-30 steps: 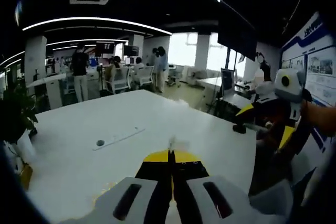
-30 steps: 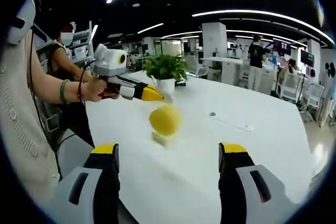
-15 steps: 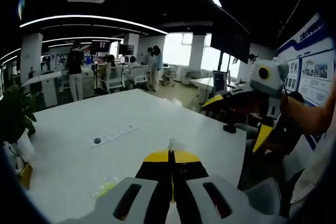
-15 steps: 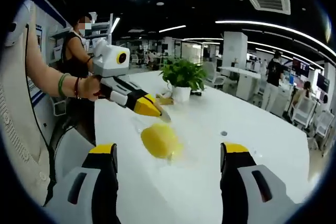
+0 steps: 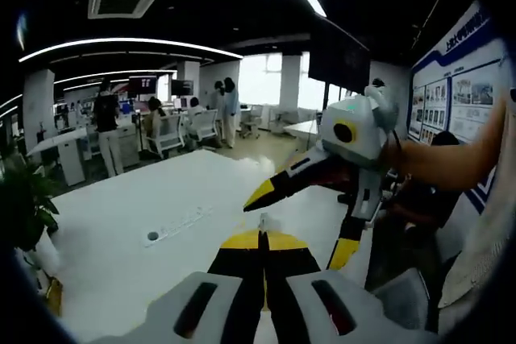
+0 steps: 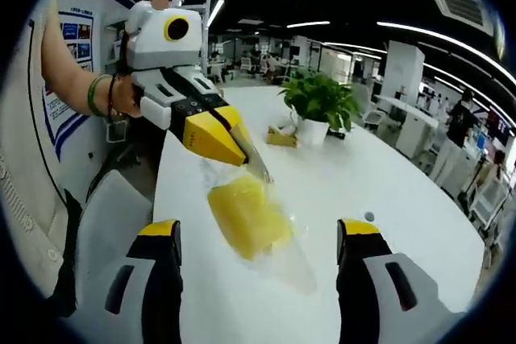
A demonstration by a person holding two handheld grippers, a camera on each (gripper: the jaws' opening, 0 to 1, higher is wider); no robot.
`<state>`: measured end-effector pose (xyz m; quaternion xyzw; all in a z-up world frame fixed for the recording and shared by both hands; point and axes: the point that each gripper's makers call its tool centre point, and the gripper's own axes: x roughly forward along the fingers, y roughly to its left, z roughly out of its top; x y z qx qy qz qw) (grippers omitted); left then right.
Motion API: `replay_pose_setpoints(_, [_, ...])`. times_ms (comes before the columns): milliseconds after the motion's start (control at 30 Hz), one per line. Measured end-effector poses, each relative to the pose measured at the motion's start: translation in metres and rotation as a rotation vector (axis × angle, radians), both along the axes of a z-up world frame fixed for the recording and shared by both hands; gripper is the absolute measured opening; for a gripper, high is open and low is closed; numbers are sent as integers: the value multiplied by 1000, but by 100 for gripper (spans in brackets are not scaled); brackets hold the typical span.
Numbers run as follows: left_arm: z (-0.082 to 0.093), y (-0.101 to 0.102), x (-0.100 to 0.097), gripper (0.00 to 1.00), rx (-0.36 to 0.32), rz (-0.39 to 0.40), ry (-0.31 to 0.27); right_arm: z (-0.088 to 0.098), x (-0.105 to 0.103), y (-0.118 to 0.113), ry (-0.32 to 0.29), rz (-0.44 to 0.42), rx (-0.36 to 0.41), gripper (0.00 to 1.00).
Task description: Compare the silicone blocks by pressing each to a similar depth, holding the contact briefly, and releasing to observe deformation and rebound differences across the visible hardness samples.
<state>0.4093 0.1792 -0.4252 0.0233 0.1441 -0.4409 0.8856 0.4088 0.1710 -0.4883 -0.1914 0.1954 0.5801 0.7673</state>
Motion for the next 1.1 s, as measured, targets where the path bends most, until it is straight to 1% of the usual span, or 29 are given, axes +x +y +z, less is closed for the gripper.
replay_pose_setpoints(133, [9, -2, -1, 0, -10, -24, -9, -4, 1, 11, -1, 55, -19, 66])
replay_pose_setpoints(200, [14, -4, -4, 0, -20, -48, -9, -6, -3, 15, 1, 95, -37, 62])
replay_pose_setpoints(233, [17, -4, -4, 0, -16, -52, -23, -7, -4, 17, 2, 114, -39, 61])
replay_pose_setpoints(267, [18, -5, -5, 0, -15, -63, -24, -7, -7, 20, 5, 142, -39, 59])
replay_pose_setpoints(333, [22, -6, -6, 0, -11, -78, -36, -6, -8, 21, -10, 171, -42, 54])
replay_pose_setpoints(367, [23, -7, -7, 0, -13, -90, -30, -6, -9, 22, -11, 181, -41, 51])
replay_pose_setpoints(433, [26, -8, -7, 0, -13, -97, -40, -6, -10, 23, -4, 195, -41, 48])
replay_pose_setpoints(467, [26, -9, -9, 0, -7, -109, -42, -7, -12, 23, -1, 211, -53, 45])
replay_pose_setpoints(500, [27, -8, -8, 0, -7, -104, -44, -7, -11, 23, -31, 232, -65, 43])
replay_pose_setpoints(533, [27, -9, -9, 0, -9, -115, -40, -8, -11, 22, -44, 248, -73, 41])
replay_pose_setpoints(567, [27, -8, -8, 0, -9, -115, -39, -8, -12, 22, -35, 247, -73, 38])
replay_pose_setpoints(600, [26, -8, -8, 0, -6, -118, -47, -9, -14, 23, -37, 265, -73, 35])
replay_pose_setpoints(633, [26, -9, -9, 0, -6, -124, -38, -8, -14, 23, -58, 279, -73, 33])
replay_pose_setpoints(667, [25, -8, -9, 0, -4, -123, -42, -8, -14, 23, -72, 291, -72, 32])
replay_pose_setpoints(767, [24, -8, -10, 0, 2, -130, -43, -9, -17, 23, -56, 294, -77, 30])
replay_pose_setpoints(800, [24, -8, -10, 0, 0, -132, -40, -9, -17, 23, -67, 298, -73, 30])
replay_pose_setpoints(833, [24, -8, -11, 0, 3, -133, -42, -8, -17, 24, -65, 294, -72, 28])
replay_pose_setpoints(867, [24, -7, -11, 0, 8, -136, -47, -9, -18, 24, -39, 281, -66, 28])
replay_pose_setpoints(1033, [24, -7, -12, 0, 17, -144, -49, -9, -21, 24, -16, 270, -71, 24])
replay_pose_setpoints(1100, [23, -7, -14, 0, 25, -150, -51, -10, -20, 24, -32, 268, -80, 23])
